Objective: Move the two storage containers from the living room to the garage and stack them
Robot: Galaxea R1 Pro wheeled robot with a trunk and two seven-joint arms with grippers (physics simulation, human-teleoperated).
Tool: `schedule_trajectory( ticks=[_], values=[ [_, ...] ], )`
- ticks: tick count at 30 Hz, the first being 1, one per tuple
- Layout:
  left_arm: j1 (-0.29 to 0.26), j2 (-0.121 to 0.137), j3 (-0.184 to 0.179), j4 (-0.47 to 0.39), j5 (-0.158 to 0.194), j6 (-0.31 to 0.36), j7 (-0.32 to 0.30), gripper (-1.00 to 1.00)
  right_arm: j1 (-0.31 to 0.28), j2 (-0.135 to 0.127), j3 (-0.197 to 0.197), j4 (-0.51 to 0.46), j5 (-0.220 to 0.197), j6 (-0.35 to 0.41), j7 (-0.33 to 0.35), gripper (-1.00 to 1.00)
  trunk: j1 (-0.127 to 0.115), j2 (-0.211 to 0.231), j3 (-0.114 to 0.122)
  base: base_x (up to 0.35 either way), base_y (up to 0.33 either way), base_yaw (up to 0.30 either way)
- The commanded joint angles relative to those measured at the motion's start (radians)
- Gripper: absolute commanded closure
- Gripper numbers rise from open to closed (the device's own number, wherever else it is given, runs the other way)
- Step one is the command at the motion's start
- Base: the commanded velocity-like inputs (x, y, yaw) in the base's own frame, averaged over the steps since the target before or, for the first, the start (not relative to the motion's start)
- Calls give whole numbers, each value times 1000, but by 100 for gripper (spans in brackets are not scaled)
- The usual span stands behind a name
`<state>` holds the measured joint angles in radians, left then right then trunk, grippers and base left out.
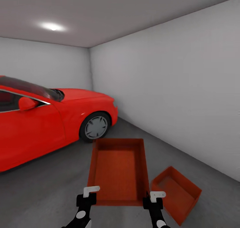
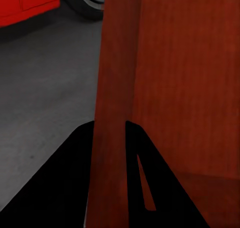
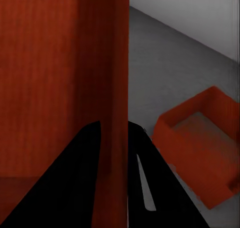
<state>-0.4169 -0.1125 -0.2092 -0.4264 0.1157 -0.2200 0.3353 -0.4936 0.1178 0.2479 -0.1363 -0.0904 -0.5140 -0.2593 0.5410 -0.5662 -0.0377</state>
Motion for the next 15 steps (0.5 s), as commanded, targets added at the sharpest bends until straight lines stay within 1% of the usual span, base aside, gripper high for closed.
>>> schedule_trajectory(
  ticks=[1, 15],
  values=[
    [0, 1, -2, 3, 21, -2, 8, 100, -2, 0, -38, -23, -11, -49, 2, 100, 1, -2, -2, 322, 0, -281],
    [0, 1, -2, 3, 21, -2, 8, 100, -2, 0, -38, -23, -11, -49, 2, 100, 1, -2, -2, 322, 0, -281]
  ],
)
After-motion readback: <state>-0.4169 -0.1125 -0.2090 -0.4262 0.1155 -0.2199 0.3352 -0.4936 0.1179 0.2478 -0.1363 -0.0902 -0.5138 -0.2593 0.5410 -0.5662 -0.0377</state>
